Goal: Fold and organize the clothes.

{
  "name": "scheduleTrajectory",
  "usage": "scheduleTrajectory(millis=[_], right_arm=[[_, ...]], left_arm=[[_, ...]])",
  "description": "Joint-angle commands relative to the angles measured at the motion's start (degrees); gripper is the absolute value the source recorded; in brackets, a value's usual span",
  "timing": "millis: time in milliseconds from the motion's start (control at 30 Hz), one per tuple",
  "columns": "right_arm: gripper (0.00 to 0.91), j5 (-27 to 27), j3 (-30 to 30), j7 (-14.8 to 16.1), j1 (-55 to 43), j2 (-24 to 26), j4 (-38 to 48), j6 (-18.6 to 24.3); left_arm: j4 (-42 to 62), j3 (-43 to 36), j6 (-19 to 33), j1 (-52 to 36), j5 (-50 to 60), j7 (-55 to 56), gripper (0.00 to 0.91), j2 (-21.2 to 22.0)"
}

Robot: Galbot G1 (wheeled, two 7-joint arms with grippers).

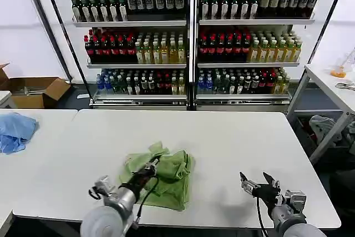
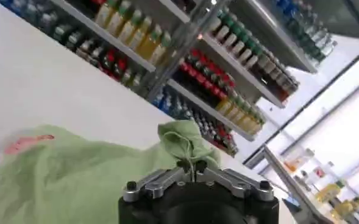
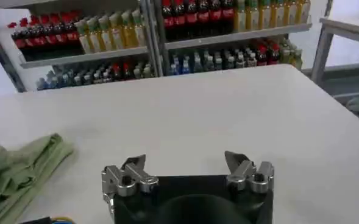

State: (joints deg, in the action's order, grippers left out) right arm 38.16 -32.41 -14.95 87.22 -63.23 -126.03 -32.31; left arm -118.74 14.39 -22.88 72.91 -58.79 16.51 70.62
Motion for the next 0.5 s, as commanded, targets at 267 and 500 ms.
scheduleTrajectory(millis=[267,500], right_arm=[[0.907,0.24,0.20,0.03,-0.80,0.34,0.58,0.07],[0.907,0.17,0.56,0.15,-1.06,0.05,0.91,0.25]], left_arm=[[-1.96,-6.62,-3.45,-1.27,7.10,-11.22,0.907,1.64],[-7.88,0.95,-3.48,4.48,5.17,-11.37,0.907,-1.61]])
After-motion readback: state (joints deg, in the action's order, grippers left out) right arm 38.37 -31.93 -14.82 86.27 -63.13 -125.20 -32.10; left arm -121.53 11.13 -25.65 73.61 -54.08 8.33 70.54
